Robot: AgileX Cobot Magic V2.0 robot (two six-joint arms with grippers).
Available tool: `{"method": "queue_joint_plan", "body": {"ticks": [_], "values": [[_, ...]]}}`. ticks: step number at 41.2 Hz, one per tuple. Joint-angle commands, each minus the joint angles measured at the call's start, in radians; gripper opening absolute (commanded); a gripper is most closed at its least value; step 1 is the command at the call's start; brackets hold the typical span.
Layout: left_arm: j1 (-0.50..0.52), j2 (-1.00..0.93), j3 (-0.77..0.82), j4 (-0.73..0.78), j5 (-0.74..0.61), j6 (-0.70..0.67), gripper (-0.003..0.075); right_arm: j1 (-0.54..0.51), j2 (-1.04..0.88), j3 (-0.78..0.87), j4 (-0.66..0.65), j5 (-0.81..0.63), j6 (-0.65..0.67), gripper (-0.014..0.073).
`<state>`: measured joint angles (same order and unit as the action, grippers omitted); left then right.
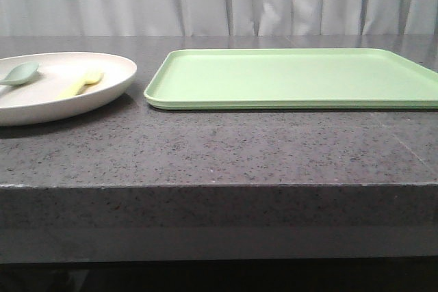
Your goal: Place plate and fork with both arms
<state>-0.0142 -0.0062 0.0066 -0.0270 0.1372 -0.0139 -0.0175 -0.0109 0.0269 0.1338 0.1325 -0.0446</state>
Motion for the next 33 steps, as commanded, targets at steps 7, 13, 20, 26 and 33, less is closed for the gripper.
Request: {"method": "queue_joint_plan", "body": {"ticks": [7, 13, 20, 26, 33], "values": [[-0.007, -0.02, 0.002, -0.024, -0.277, -0.004, -0.0018, -0.007, 0.0, -0.003, 0.138, -0.092, -0.006, -0.0064], [-0.007, -0.02, 0.002, -0.024, -0.382, -0.004, -0.0018, -0.007, 0.0, -0.009, 0.149, -0.087, -0.006, -0.0064], [-0.007, -0.02, -0.005, -0.024, -0.439, -0.004, -0.0018, -0.007, 0.0, -0.06, 0.149, -0.059, -0.006, -0.0064], [-0.007, -0.01, -0.06, -0.024, -0.411, -0.004, -0.0018, -0.007, 0.002, -0.162, 0.146, 0.057, -0.006, -0.0064], [-0.007, 0.097, -0.226, -0.002, -0.286, -0.004, -0.0018, -0.007, 0.076, -0.323, 0.126, 0.185, -0.006, -0.0059]]}}
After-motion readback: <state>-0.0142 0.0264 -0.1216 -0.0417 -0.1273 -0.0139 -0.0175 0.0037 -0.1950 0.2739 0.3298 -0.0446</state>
